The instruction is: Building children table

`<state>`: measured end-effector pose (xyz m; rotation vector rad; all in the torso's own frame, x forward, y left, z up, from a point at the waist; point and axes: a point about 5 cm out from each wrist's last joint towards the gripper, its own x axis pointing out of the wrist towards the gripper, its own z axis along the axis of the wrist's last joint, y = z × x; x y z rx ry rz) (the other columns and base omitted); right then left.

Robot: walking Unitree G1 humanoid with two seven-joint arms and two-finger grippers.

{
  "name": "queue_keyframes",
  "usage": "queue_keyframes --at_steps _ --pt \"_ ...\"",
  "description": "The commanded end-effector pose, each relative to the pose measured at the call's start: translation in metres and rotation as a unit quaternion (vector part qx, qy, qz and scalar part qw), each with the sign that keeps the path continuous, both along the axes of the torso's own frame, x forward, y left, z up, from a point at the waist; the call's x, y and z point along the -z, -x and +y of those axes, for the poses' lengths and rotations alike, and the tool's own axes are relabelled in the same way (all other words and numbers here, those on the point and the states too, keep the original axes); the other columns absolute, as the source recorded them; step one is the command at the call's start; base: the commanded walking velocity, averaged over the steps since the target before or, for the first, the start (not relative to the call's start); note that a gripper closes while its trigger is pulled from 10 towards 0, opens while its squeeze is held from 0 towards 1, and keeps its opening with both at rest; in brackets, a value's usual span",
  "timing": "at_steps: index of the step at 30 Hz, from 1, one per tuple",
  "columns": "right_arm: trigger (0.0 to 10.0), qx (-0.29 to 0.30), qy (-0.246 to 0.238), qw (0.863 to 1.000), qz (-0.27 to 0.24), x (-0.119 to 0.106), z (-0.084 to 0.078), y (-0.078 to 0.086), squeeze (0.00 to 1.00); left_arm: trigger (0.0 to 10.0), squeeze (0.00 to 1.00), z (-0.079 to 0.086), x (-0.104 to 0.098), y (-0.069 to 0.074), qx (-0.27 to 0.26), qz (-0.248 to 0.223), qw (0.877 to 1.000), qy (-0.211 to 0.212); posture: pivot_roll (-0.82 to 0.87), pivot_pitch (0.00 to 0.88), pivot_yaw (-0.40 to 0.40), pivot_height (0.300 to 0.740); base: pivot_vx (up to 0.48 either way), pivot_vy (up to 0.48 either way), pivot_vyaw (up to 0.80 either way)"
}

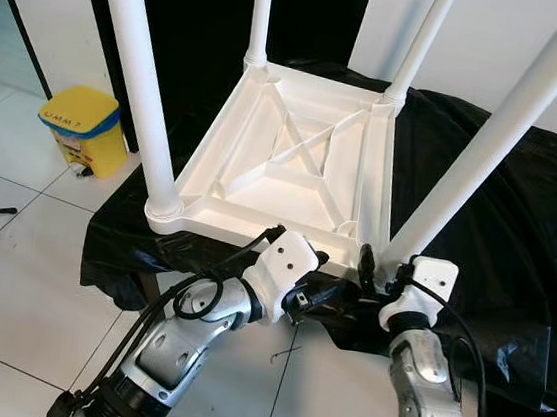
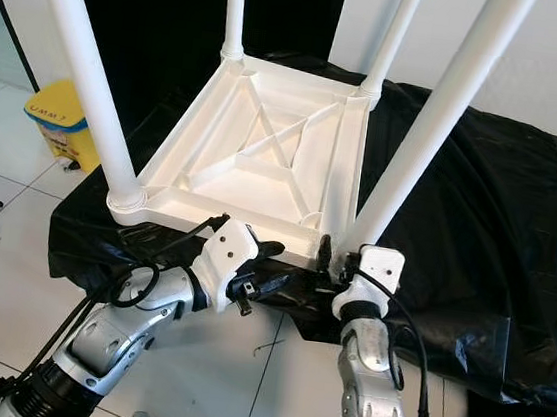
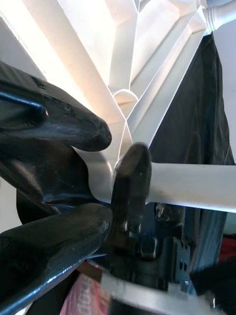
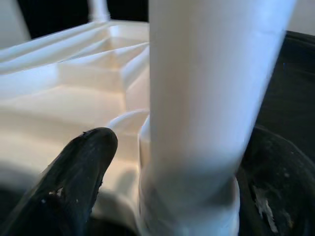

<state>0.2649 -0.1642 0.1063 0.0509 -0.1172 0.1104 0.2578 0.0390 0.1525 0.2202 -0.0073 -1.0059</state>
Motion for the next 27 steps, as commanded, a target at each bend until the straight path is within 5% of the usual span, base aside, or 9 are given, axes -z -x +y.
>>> queue_keyframes --at_steps 1,4,5,14,15,16,17,27 --pt "10.0 -0.031 0.003 1.0 0.001 0.001 -0.005 0.003 1.0 10.0 0.0 -0.004 0.001 0.005 0.028 0.01 1.0 0.001 -0.02 0.063 -0.078 0.74 0.0 0.0 0.0" --pt "10.0 -0.068 0.016 0.998 0.007 0.001 -0.007 0.003 1.0 10.0 0.0 -0.004 0.001 0.004 0.028 0.01 1.0 0.001 -0.02 0.064 -0.078 0.74 0.0 0.0 0.0" --pt "10.0 -0.092 0.03 0.995 0.01 0.001 -0.008 0.002 0.0 10.0 0.0 -0.004 0.001 0.004 0.028 0.01 1.0 0.0 -0.02 0.064 -0.074 0.74 0.0 0.0 0.0" --pt "10.0 -0.16 0.088 0.983 0.011 -0.002 -0.011 -0.019 0.0 10.0 0.0 -0.004 -0.001 0.001 0.03 0.008 1.0 0.001 -0.03 0.063 -0.065 0.74 0.0 0.0 0.0" --pt "8.7 -0.166 0.095 0.981 0.011 -0.003 -0.01 -0.024 0.0 10.0 0.0 -0.004 -0.001 0.001 0.03 0.007 1.0 0.001 -0.02 0.062 -0.065 0.74 0.0 0.0 0.0" --pt "8.7 -0.166 0.095 0.981 0.011 -0.003 -0.01 -0.024 0.0 10.0 0.0 -0.004 -0.001 0.001 0.03 0.007 1.0 0.001 -0.02 0.062 -0.065 0.74 0.0 0.0 0.0" --pt "0.0 -0.168 0.1 0.981 0.01 -0.004 -0.01 -0.027 0.0 10.0 0.0 -0.004 -0.001 0.001 0.03 0.007 1.0 0.001 -0.02 0.062 -0.065 0.74 0.0 0.0 0.0" --pt "0.0 -0.171 0.108 0.979 0.027 0.002 -0.021 -0.034 0.0 10.0 0.0 0.0 -0.005 -0.003 0.011 0.0 1.0 0.004 0.0 0.076 -0.086 0.74 0.0 0.0 0.0"
